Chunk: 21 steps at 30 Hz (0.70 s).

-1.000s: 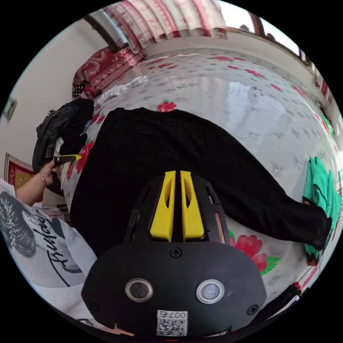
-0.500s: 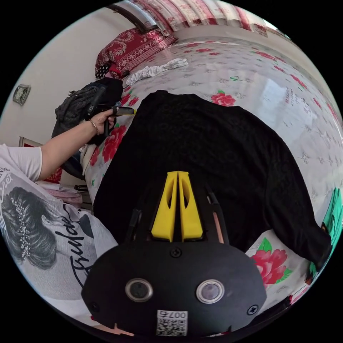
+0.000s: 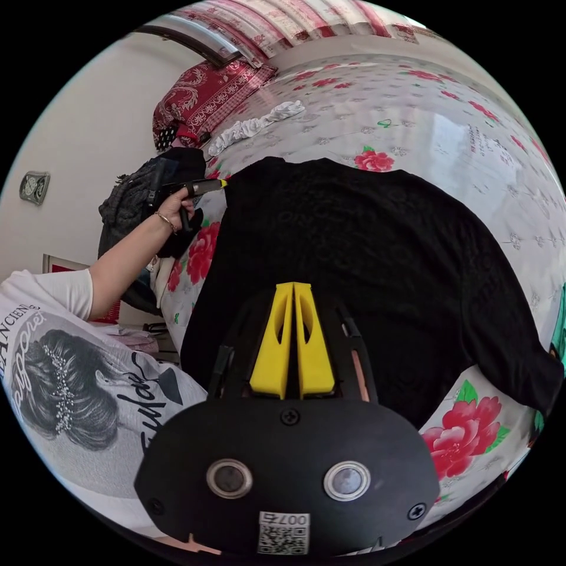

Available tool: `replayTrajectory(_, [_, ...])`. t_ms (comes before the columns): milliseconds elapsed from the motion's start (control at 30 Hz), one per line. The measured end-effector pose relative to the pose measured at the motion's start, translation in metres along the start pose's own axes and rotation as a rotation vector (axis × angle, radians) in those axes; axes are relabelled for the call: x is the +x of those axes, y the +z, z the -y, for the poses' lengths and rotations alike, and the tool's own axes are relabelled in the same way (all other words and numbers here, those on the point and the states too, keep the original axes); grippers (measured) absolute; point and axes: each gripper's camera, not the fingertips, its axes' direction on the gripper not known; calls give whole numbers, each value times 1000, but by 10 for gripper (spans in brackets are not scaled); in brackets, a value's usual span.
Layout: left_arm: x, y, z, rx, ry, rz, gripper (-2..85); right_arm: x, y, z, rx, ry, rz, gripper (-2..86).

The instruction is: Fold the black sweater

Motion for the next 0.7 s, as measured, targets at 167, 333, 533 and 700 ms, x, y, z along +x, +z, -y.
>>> replayTrajectory(167, [3, -122, 10, 225, 110, 367, -9, 3, 6, -2, 0, 11, 6, -3])
replayTrajectory(333, [-31, -112, -2, 57, 40, 529, 1, -3, 22, -5, -9, 11, 20, -3])
replayTrajectory(533, [-59, -109, -65, -22, -84, 553, 42, 0, 17, -35, 2, 58, -44, 0])
replayTrajectory(700, [-47, -143, -132, -14, -91, 593, 30, 16, 5, -91, -31, 176, -129, 5])
